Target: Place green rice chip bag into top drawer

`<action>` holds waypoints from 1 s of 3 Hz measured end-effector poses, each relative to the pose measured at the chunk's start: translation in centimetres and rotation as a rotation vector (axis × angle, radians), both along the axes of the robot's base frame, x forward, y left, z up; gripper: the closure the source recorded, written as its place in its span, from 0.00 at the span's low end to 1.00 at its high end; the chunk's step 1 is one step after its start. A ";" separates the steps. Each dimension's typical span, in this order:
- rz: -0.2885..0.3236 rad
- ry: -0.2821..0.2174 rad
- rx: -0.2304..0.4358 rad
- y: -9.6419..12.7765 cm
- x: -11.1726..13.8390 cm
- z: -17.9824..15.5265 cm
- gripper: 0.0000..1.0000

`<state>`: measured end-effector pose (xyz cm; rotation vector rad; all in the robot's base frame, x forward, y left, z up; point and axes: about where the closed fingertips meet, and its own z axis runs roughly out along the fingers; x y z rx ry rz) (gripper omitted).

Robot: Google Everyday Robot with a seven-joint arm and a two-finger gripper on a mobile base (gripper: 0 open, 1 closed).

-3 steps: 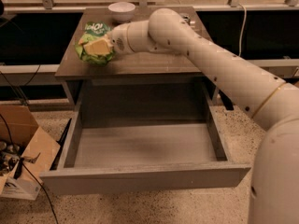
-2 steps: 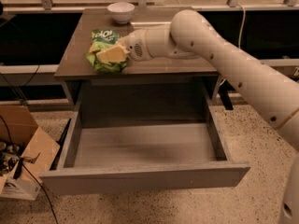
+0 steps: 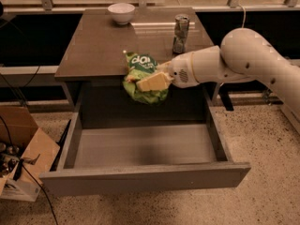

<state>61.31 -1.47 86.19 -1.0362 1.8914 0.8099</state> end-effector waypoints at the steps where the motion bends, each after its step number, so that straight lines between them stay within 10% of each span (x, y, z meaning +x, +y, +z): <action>1: -0.064 0.087 -0.090 -5.6 -4.5 -2.5 1.00; 2: -0.124 0.167 -0.142 -9.6 -8.1 -4.8 1.00; 3: -0.147 0.220 -0.135 -8.8 -9.4 -8.0 1.00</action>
Offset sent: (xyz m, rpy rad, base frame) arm -0.1257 -0.1499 -0.0761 -0.2046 0.2649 -0.2077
